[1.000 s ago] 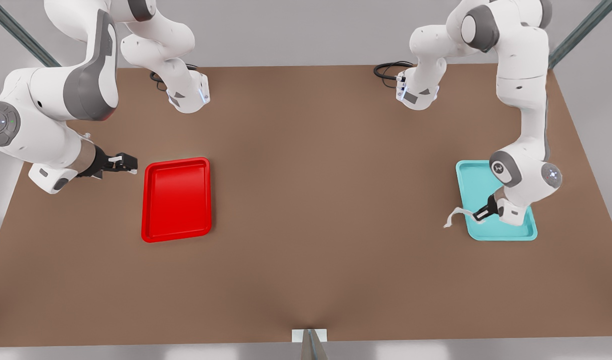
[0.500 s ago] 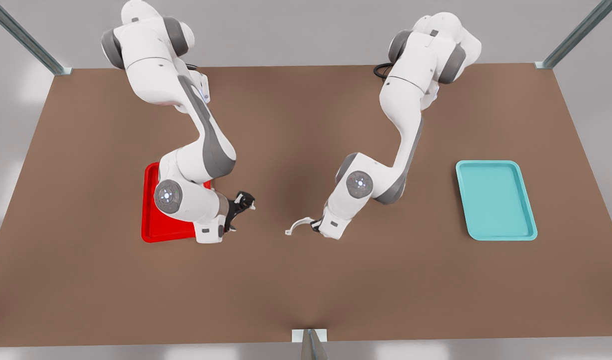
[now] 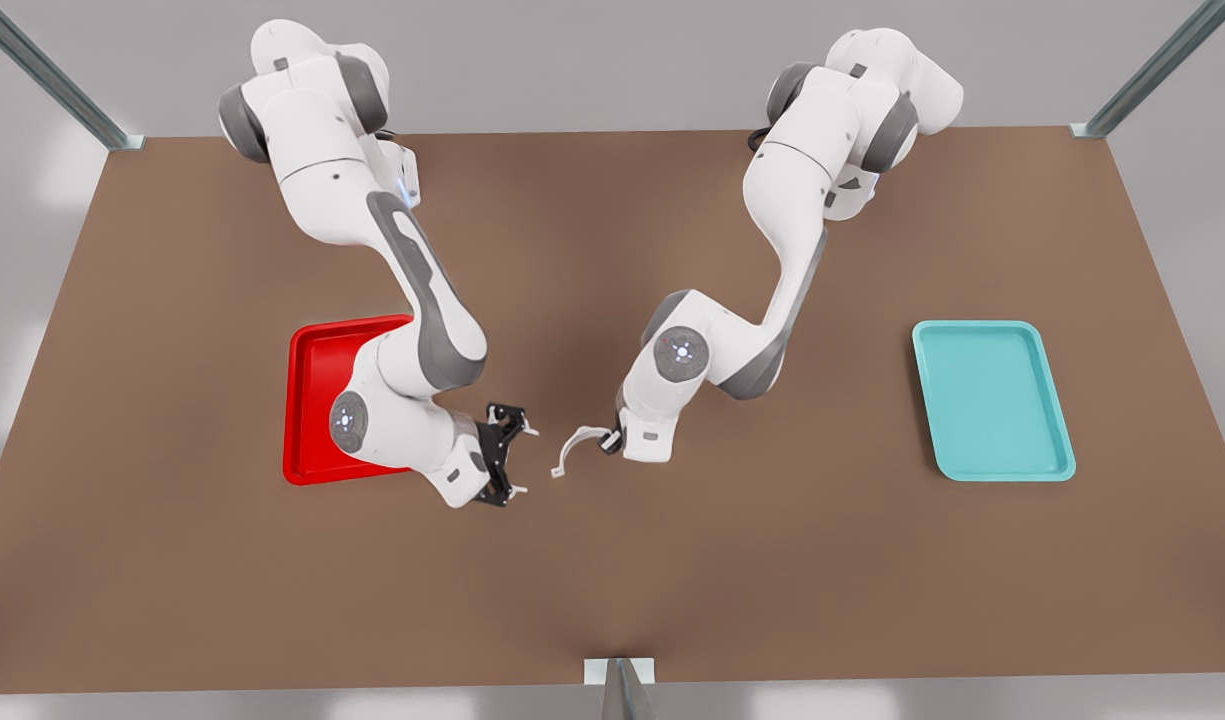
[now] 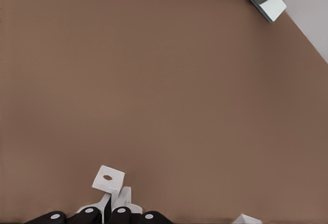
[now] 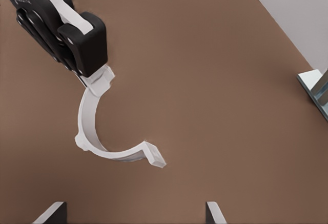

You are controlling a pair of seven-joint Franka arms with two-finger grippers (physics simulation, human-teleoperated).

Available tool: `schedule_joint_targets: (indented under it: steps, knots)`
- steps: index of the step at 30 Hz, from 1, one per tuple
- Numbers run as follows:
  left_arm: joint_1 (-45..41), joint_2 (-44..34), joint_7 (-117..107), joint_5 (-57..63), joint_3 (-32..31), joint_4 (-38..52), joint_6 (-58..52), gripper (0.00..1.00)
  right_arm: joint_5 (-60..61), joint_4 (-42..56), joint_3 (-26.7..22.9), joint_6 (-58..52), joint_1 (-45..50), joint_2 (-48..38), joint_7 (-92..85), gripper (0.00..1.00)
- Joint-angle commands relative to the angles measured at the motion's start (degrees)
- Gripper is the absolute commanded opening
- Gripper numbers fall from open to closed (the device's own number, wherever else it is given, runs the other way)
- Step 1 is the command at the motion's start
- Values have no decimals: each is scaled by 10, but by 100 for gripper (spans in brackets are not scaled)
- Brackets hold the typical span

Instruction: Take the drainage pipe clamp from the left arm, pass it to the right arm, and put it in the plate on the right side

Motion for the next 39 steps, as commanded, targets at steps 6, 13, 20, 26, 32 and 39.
schedule_joint_targets:
  steps: [6,13,20,26,32,39]
  knots:
    - [-1,0,-82,1,-1,1,-26,21,58,5,1,60,6,-1,-417,100]
    - [-1,2,-82,1,-1,9,-25,21,62,8,17,56,11,0,-484,100]
    - [-2,2,-83,1,0,9,-24,21,64,-1,30,45,8,-1,-519,100]
    - [0,1,-82,1,0,10,-22,21,63,-14,31,36,15,1,-522,100]
    - [1,0,-83,1,0,10,-21,21,52,-20,30,39,19,2,-524,100]
    - [-1,1,-84,1,0,9,-21,21,54,-11,30,62,26,34,-518,96]
